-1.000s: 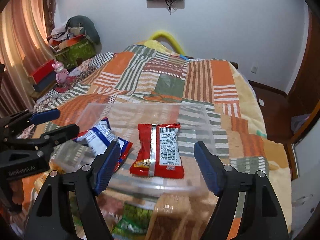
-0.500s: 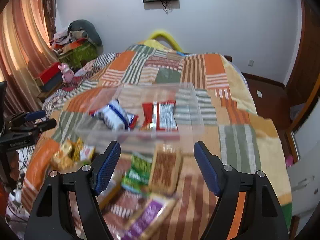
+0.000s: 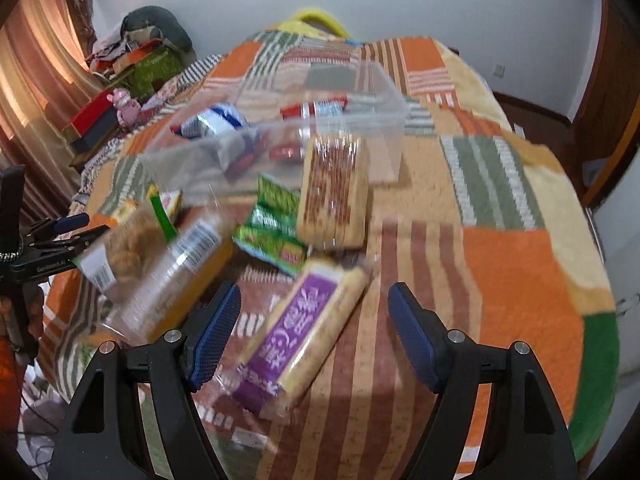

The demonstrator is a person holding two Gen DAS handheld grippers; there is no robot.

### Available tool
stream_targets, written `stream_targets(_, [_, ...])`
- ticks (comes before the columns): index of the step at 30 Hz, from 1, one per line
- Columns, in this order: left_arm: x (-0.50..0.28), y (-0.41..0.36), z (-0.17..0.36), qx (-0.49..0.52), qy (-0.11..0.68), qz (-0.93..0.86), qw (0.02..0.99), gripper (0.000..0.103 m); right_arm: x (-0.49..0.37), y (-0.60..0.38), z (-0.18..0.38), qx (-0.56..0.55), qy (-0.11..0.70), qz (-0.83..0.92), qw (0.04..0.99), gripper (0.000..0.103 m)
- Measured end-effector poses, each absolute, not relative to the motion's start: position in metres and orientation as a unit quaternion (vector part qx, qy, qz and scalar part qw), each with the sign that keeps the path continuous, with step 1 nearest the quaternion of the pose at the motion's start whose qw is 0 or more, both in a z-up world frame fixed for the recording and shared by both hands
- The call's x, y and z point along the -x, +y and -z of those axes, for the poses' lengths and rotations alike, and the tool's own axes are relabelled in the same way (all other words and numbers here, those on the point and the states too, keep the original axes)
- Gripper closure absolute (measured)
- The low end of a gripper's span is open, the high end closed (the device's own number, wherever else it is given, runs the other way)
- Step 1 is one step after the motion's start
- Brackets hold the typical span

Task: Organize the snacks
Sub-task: 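Grasp the round-label bread pack with the left gripper while the right grasps the purple cake roll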

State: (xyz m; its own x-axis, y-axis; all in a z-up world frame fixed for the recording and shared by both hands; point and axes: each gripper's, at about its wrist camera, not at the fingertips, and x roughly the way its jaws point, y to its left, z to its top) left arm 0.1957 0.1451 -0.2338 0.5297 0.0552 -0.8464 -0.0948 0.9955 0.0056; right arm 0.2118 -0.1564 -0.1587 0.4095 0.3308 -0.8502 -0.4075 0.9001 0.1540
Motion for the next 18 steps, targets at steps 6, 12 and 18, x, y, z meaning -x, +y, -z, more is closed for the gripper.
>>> stream_targets(6, [-0.204,0.152,0.240,0.039,0.478,-0.045,0.877,0.025,-0.210,-0.148,0.180,0.044,0.517,-0.208,0.829,0.030])
stream_targets(12, [-0.217,0.152,0.244,0.026,0.473,-0.057,0.879,0.025,-0.209,-0.142,0.184,0.062,0.515,-0.205,0.830,0.030])
stream_targets(18, [-0.219,0.166,0.262,0.026,0.498,-0.081,0.863,0.030,-0.209,-0.148,0.184,0.063,0.513,-0.201,0.832,0.052])
